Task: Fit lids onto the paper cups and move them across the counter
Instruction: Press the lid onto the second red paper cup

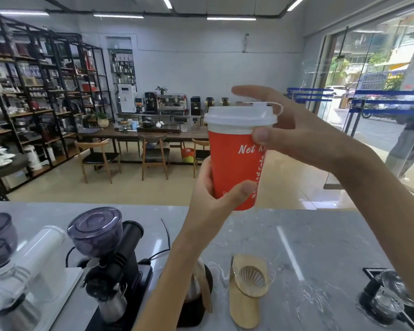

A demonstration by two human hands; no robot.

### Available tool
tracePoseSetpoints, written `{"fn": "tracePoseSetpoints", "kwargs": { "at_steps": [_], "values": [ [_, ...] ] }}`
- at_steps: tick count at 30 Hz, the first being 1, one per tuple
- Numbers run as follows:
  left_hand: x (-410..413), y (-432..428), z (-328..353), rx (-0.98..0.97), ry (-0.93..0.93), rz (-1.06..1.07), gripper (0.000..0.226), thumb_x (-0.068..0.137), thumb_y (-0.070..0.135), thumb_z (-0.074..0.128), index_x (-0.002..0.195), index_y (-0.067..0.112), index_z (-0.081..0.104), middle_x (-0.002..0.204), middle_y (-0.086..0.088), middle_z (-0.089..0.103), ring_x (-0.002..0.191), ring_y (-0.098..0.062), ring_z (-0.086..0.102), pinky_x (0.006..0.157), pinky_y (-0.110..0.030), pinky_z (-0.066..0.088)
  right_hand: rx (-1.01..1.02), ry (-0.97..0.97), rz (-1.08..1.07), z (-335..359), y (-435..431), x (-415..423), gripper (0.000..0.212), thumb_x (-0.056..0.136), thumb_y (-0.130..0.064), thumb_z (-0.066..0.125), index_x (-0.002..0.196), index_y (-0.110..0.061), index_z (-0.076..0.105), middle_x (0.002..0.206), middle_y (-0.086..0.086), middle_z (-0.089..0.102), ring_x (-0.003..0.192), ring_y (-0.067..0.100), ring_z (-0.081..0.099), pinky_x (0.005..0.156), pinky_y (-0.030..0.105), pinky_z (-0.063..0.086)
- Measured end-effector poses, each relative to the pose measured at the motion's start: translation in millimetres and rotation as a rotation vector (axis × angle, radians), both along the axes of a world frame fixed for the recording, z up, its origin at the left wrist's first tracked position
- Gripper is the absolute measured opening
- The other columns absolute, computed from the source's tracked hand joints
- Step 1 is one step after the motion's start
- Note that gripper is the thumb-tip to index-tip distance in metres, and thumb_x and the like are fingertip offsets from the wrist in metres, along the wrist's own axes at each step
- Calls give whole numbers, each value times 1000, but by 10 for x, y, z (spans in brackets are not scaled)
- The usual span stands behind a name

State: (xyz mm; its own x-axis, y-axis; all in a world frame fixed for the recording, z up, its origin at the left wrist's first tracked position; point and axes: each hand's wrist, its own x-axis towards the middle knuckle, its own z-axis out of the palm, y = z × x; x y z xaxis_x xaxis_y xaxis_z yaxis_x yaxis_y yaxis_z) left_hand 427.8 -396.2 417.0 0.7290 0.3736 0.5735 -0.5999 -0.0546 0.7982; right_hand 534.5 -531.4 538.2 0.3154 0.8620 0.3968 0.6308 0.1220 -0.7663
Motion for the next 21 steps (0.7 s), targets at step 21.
{"fn": "tracePoseSetpoints", "kwargs": {
  "at_steps": [21],
  "values": [
    [-1764, 59, -2983, -113, 710, 98, 60, 71, 25, 84, 119, 50, 59, 118, 26, 68, 109, 5, 63, 82, -17, 55, -206, 634, -421, -3769, 93, -1993, 71, 71, -13, 88, 127, -40, 54, 138, -22, 47, 129, 7, 46, 99, 26, 50]
  ]
}}
